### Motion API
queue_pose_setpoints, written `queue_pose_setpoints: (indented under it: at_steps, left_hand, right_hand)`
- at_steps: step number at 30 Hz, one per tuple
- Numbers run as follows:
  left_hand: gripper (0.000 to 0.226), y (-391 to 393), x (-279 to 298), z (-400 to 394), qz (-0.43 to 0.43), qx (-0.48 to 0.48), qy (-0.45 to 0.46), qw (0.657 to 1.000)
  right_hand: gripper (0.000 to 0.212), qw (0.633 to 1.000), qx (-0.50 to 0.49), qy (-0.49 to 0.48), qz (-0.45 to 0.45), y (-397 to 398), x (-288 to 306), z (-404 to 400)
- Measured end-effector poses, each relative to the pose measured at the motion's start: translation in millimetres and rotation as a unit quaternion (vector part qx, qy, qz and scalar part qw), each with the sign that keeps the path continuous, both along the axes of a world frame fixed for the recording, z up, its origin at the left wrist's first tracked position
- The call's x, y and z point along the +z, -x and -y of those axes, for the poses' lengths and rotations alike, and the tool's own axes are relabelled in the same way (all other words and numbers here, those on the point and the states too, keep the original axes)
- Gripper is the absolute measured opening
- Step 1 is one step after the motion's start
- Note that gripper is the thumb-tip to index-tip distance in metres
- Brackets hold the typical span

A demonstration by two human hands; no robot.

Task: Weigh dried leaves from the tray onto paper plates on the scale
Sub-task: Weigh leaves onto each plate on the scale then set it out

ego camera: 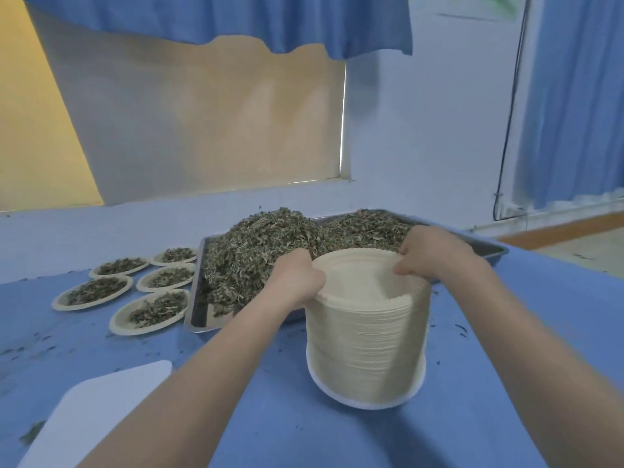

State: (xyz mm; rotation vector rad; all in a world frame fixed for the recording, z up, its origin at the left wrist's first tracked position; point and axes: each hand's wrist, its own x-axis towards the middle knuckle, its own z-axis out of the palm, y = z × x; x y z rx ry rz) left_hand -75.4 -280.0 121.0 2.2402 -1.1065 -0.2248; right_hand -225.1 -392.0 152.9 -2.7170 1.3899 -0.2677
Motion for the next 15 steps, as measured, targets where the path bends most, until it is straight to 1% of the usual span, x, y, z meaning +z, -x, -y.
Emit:
queue_pose_setpoints:
  at_steps: [3,4,7,8,9,12,15]
  left_hand:
    - [0.026,0.1,8.0,2.8,0.033,-0.010,-0.024,0.999]
    - [0.024,-0.3,11.7,3.7,0.038,-0.013,-0.023,0.999]
    - [0.018,-5.0,26.1,3.0,0.051,-0.011,0.000,0.999]
    - [0.013,-7.7,31.6,0.9,0.054,-0.007,0.007,0.998]
    - [0.008,-10.9,37.7,-3.2,0.060,-0.001,0.014,0.998]
    - [0.020,-29.6,51.9,-25.1,0.062,0.031,0.039,0.997]
    - [0.025,-56.3,56.7,-61.6,0.047,0.075,0.058,0.994]
  right_hand:
    - [0.032,1.000,-0.002,-0.013,0.003,-0.9,4.0,8.3]
    - [0.030,1.000,-0.009,-0.006,0.011,-2.1,6.0,9.2]
    - [0.011,0.998,-0.026,0.016,0.063,-6.2,15.6,7.1]
    - [0.008,0.996,-0.028,0.025,0.082,-8.8,19.2,4.5]
    - [0.009,0.994,-0.027,0.034,0.099,-13.4,22.6,0.9]
    - [0.022,0.990,-0.014,0.056,0.131,-38.8,30.1,-16.5]
    - [0.028,0.988,0.034,0.058,0.138,-75.2,29.0,-40.3]
